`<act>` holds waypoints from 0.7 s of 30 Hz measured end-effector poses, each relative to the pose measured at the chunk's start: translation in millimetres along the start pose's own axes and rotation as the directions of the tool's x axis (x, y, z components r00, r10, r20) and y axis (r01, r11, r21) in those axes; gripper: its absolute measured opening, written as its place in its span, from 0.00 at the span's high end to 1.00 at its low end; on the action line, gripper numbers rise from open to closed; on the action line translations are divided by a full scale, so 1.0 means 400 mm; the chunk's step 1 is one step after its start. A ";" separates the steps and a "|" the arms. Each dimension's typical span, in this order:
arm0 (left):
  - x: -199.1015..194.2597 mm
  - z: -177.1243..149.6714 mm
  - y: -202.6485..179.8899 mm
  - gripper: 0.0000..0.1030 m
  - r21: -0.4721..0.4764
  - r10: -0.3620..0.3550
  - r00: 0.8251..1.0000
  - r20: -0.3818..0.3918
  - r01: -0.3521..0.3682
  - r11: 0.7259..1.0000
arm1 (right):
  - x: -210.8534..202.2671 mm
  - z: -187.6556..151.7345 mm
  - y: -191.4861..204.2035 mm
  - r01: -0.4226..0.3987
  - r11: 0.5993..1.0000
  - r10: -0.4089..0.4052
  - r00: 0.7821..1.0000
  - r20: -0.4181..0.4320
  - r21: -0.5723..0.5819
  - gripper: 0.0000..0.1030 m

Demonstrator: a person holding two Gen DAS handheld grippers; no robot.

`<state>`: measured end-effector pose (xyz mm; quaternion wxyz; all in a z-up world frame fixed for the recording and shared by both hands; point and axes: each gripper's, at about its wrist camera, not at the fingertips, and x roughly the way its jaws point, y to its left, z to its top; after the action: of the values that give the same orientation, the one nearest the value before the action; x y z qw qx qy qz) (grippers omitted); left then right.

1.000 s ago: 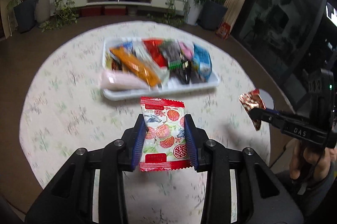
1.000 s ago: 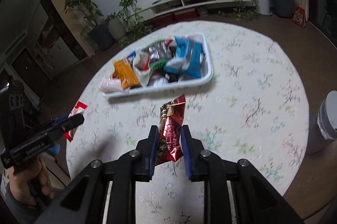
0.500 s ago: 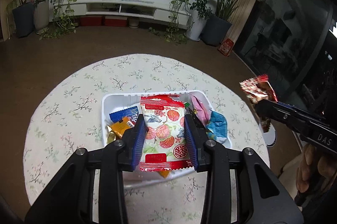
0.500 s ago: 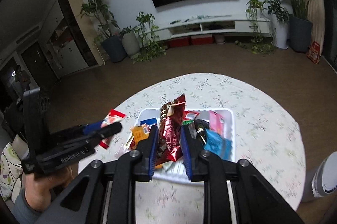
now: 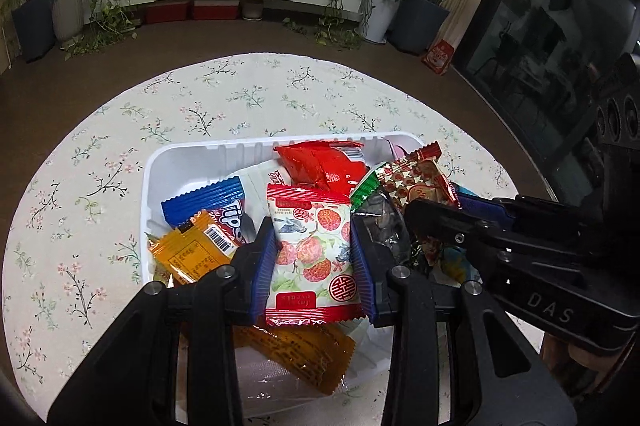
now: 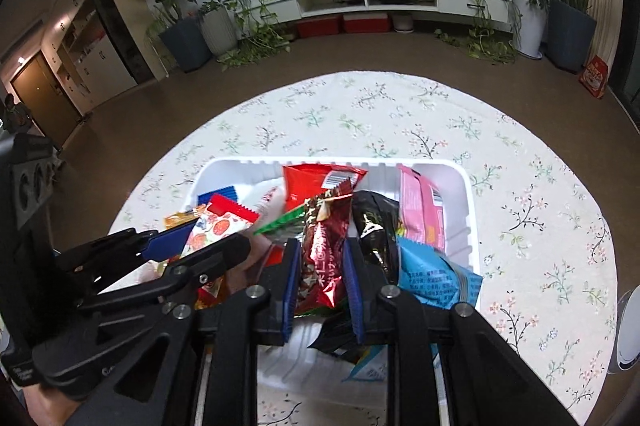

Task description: Organize snacks

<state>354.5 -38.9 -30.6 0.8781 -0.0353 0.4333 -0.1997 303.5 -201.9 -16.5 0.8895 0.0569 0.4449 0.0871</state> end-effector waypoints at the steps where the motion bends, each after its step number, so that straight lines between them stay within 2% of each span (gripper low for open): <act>1: 0.009 -0.002 -0.001 0.67 0.003 0.008 1.000 -0.003 -0.008 1.000 | 0.004 -0.001 -0.001 0.003 1.000 -0.003 1.000 -0.002 -0.001 0.77; 6: 0.044 -0.006 0.001 0.66 0.017 0.013 1.000 0.003 -0.013 1.000 | 0.023 -0.005 0.001 0.021 1.000 -0.022 1.000 -0.022 -0.013 0.74; 8: 0.043 -0.008 0.004 0.60 0.014 0.025 1.000 0.010 -0.025 1.000 | 0.020 -0.006 0.006 0.030 0.999 -0.030 0.999 -0.020 -0.015 0.74; 11: 0.043 -0.010 0.009 0.49 0.008 0.034 0.999 0.021 -0.034 0.999 | 0.018 -0.006 0.001 0.040 0.999 -0.041 0.999 -0.020 -0.009 0.74; 13: 0.037 -0.011 0.015 0.37 0.000 0.041 0.999 0.034 -0.041 0.999 | 0.014 -0.008 -0.003 0.042 0.999 -0.043 0.999 -0.017 -0.002 0.74; 17: 0.007 -0.017 0.016 0.25 -0.018 0.056 0.997 0.059 -0.055 0.998 | -0.002 -0.011 -0.017 0.043 0.999 -0.043 0.999 -0.008 0.025 0.63; 20: -0.037 -0.031 0.001 0.09 -0.013 0.071 0.993 0.091 -0.071 0.997 | -0.033 -0.019 -0.019 0.034 0.999 -0.034 0.999 0.014 0.037 0.59; 21: -0.061 -0.037 -0.005 0.02 -0.009 0.077 0.991 0.109 -0.077 0.997 | -0.047 -0.022 -0.019 0.033 0.999 -0.034 0.999 0.025 0.043 0.54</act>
<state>329.1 -30.0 -21.2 0.9075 -0.0315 0.3860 -0.1624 286.2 -213.1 -8.6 0.8951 0.0693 0.4360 0.0620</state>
